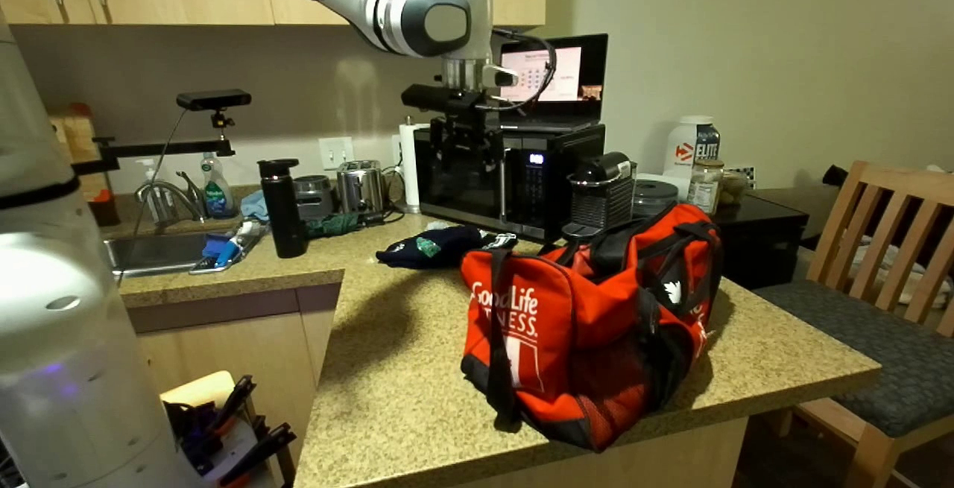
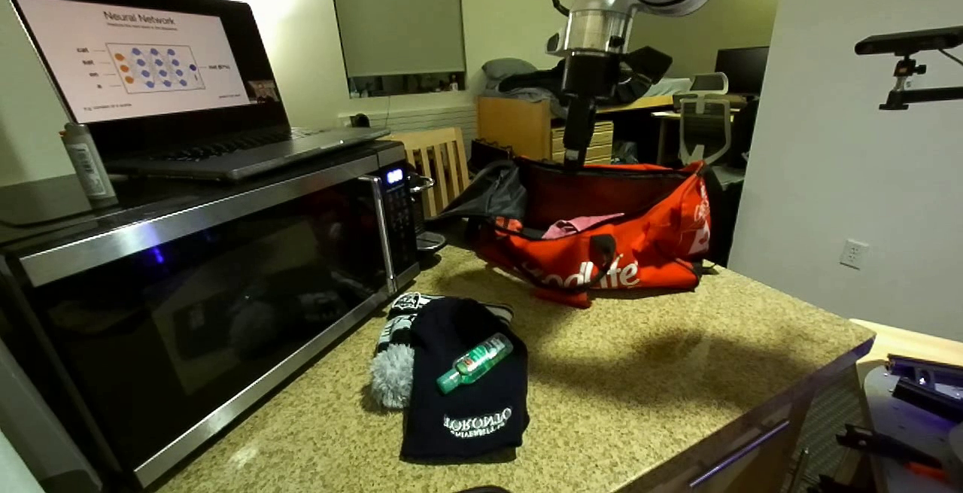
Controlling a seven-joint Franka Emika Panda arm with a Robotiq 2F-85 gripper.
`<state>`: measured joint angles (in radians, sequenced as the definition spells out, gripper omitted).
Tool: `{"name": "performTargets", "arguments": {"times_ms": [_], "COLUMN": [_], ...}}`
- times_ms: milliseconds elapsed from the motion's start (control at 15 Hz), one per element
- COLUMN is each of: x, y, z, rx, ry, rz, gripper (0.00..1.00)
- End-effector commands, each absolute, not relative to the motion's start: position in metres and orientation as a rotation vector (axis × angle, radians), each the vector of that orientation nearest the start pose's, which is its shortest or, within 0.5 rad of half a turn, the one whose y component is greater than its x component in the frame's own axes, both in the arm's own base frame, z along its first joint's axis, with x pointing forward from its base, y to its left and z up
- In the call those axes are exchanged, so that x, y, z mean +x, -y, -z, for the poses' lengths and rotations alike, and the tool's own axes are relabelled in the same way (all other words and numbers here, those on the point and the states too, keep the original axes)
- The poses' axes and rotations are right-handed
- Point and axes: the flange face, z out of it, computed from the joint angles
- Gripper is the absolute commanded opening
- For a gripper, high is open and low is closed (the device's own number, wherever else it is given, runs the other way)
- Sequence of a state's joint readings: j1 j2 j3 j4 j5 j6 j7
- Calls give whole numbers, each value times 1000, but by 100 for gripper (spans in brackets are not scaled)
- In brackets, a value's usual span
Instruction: Put the pink towel inside the red bag
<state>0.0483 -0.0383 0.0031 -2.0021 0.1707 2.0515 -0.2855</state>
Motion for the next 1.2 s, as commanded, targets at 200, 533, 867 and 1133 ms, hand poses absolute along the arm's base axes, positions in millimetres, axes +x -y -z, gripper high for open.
{"name": "performTargets", "arguments": {"times_ms": [200, 533, 867, 1133], "x": [555, 549, 551, 551], "y": [-57, -56, -52, -51], "z": [-463, -452, -451, -451], "rx": [-2935, -2985, -3018, -3034], "ry": [527, 476, 442, 416], "rz": [19, -51, -54, -58], "gripper": [100, 100, 100, 100]}}
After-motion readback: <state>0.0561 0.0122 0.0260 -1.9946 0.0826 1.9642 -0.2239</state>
